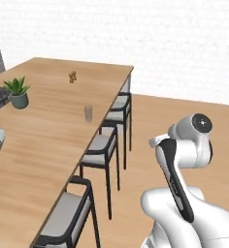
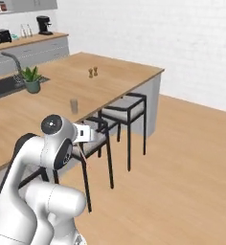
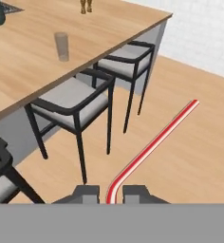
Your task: Take a straw from the drawer in front and place it inside the glass cup on the dining counter.
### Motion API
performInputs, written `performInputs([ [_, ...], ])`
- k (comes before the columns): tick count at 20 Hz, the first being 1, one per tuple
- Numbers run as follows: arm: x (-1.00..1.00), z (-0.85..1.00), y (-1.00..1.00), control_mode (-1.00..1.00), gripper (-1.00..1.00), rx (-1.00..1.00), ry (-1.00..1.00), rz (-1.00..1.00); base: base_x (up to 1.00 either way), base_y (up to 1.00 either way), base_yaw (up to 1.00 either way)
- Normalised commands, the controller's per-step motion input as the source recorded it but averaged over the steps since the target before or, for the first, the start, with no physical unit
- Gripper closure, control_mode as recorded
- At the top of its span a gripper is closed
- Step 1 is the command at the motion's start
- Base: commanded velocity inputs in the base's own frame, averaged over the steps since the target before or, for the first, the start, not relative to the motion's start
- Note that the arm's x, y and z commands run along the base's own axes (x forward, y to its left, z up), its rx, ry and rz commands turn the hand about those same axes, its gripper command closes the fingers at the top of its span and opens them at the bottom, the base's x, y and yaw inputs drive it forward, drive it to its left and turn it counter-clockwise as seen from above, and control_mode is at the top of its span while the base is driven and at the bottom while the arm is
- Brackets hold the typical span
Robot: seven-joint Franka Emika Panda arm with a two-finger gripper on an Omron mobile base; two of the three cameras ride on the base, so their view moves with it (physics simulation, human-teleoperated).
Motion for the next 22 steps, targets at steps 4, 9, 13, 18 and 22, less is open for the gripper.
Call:
performInputs([
  [4, 0.0, 0.0, 0.0, 1.0, 1.0, 0.0, 0.0, 0.0, 0.66, -0.39, 0.41],
  [9, 0.0, 0.0, 0.0, 1.0, 1.0, 0.0, 0.0, 0.0, 0.64, -0.24, 0.41],
  [13, 0.0, 0.0, 0.0, 1.0, 1.0, 0.0, 0.0, 0.0, 0.46, -0.12, 0.42],
  [18, 0.0, 0.0, 0.0, 1.0, 1.0, 0.0, 0.0, 0.0, 0.43, -0.09, 0.41],
  [22, 0.0, 0.0, 0.0, 1.0, 1.0, 0.0, 0.0, 0.0, 0.61, -0.14, 0.38],
])
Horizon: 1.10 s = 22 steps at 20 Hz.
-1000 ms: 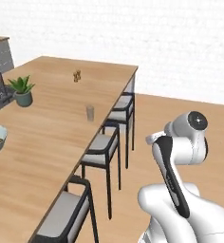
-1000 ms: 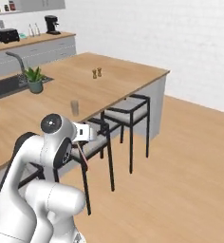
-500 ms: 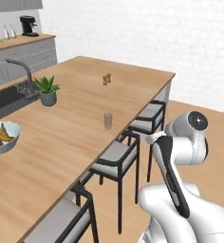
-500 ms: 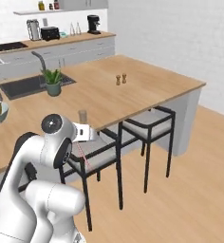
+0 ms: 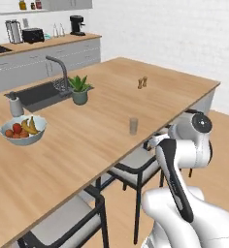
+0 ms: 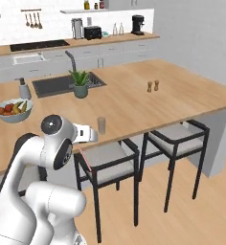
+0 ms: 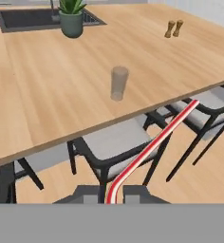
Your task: Take a straw from the drawer in front and place it inside the glass cup on the dining counter.
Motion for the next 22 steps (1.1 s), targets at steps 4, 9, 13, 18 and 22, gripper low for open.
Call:
performInputs([
  [4, 0.0, 0.0, 0.0, 1.0, 1.0, 0.0, 0.0, 0.0, 0.69, -0.14, 0.35],
  [9, 0.0, 0.0, 0.0, 1.0, 1.0, 0.0, 0.0, 0.0, 0.57, -0.03, 0.34],
  [13, 0.0, 0.0, 0.0, 1.0, 1.0, 0.0, 0.0, 0.0, 0.58, -0.14, 0.32],
  [18, 0.0, 0.0, 0.0, 1.0, 1.0, 0.0, 0.0, 0.0, 0.44, -0.41, 0.32],
  [22, 0.0, 0.0, 0.0, 1.0, 1.0, 0.0, 0.0, 0.0, 0.32, -0.46, 0.34],
])
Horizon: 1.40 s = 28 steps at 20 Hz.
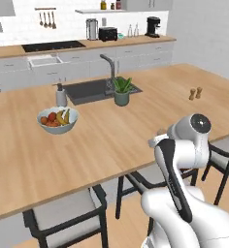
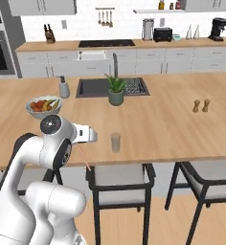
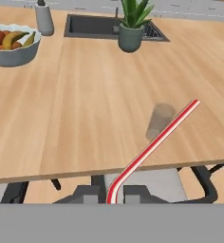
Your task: Take a straw from the drawer in front and place it inside the glass cup on the dining counter.
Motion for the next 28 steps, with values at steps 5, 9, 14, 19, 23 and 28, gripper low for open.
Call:
performInputs([
  [5, 0.0, 0.0, 0.0, 1.0, 1.0, 0.0, 0.0, 0.0, 0.31, -0.46, 0.36],
  [9, 0.0, 0.0, 0.0, 1.0, 1.0, 0.0, 0.0, 0.0, 0.27, -0.47, 0.39],
  [14, 0.15, 0.0, -0.14, -1.0, 1.0, 0.04, 0.0, 0.14, 0.18, -0.23, 0.22],
  [19, 0.2, 0.22, -0.24, -1.0, 1.0, 0.14, 0.03, 0.23, 0.0, 0.0, 0.0],
  [23, 0.0, 0.57, -0.4, -1.0, 1.0, 0.21, 0.04, 0.18, 0.0, 0.0, 0.0],
  [28, -0.03, 0.74, -0.54, -1.0, 1.0, 0.29, 0.09, 0.2, 0.0, 0.0, 0.0],
])
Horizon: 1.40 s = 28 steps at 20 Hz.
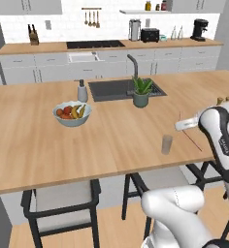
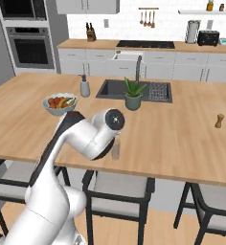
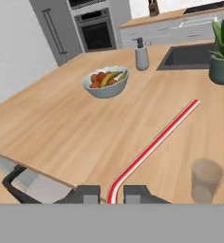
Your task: Take a straw from the drawer in front and place it inside the glass cup on the dining counter.
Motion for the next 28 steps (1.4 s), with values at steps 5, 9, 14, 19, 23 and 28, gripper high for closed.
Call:
performInputs([
  [5, 0.0, 0.33, -0.52, -1.0, 1.0, 0.33, 0.1, 0.21, 0.0, 0.0, 0.0],
  [9, 0.04, 0.01, -0.01, -1.0, 1.0, 0.27, 0.2, 0.2, 0.0, 0.0, 0.0],
  [14, 0.03, -0.07, 0.0, -1.0, 1.0, 0.23, 0.25, 0.39, 0.0, 0.0, 0.0],
  [19, 0.2, 0.0, 0.0, -1.0, 1.0, 0.15, -0.03, 0.5, 0.0, 0.0, 0.0],
  [23, 0.28, 0.0, -0.04, -1.0, 1.0, 0.19, -0.26, 0.45, 0.0, 0.0, 0.0],
  [28, 0.3, 0.0, -0.01, -1.0, 1.0, 0.24, -0.17, 0.4, 0.0, 0.0, 0.0],
])
